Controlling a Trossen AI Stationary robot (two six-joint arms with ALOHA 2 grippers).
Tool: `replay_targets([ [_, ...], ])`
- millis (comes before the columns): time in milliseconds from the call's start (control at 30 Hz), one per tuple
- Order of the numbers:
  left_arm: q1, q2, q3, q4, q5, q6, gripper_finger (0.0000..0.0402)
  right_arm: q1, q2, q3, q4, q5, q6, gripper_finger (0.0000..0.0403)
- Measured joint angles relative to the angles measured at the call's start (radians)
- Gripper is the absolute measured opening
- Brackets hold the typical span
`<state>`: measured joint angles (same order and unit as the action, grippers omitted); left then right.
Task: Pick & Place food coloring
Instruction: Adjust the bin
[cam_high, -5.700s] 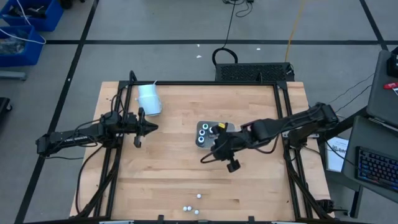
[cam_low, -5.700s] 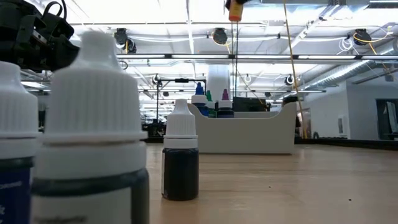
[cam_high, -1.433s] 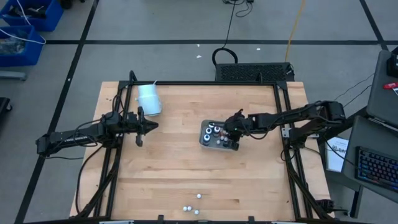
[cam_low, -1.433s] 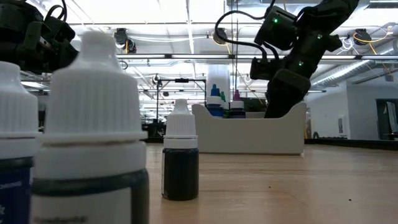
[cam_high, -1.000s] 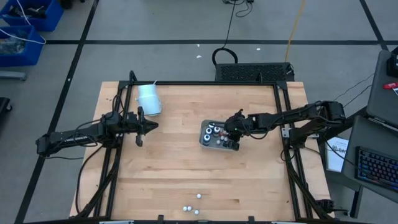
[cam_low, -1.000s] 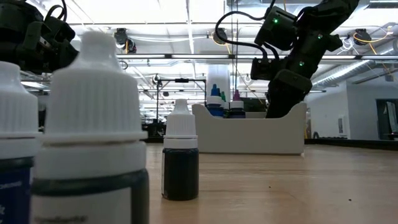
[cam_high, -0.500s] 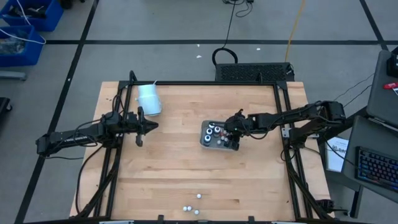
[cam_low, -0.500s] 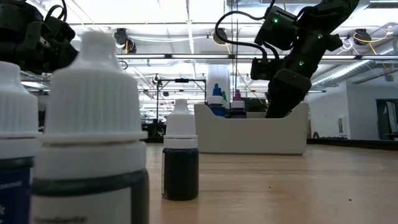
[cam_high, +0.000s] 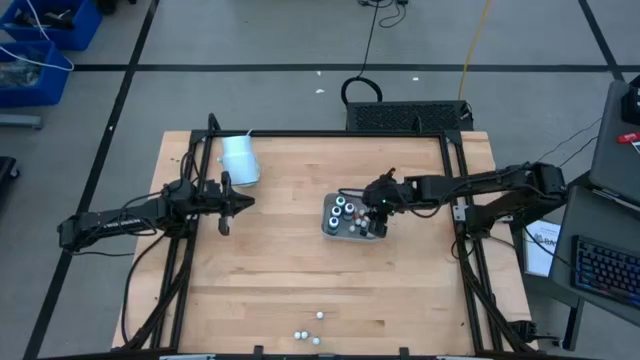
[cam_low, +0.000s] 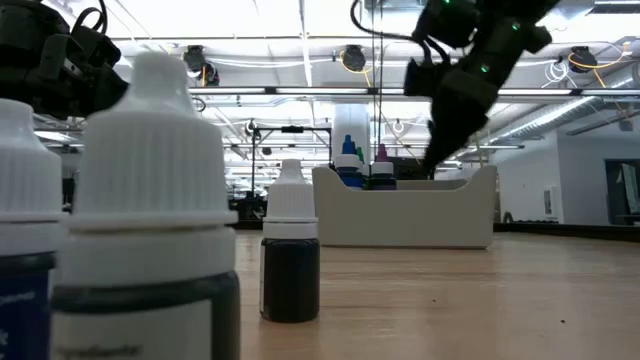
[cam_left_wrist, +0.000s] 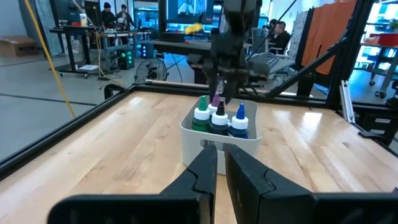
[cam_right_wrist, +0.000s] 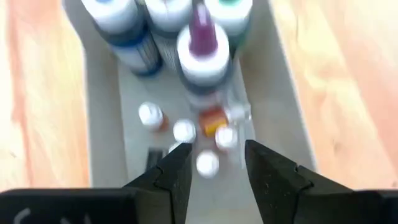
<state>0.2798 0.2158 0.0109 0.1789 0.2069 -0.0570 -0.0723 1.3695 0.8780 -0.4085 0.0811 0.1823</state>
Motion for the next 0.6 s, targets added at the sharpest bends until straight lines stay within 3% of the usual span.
replay_targets([
  [200, -0.001, 0.007, 0.0, 0.0, 0.0, 0.0, 0.0037, 0.008, -0.065, 0.065, -0.001, 0.03, -0.1, 0.0111],
  [400, 0.0, 0.019, 0.0, -0.003, -0.003, 0.0, 0.0037, -0.002, -0.148, 0.072, -0.017, 0.066, -0.185, 0.0014],
  [600, 0.0, 0.02, 0.0, -0.002, -0.006, 0.0, 0.0037, -0.035, -0.156, 0.073, -0.076, 0.105, -0.167, 0.0003],
])
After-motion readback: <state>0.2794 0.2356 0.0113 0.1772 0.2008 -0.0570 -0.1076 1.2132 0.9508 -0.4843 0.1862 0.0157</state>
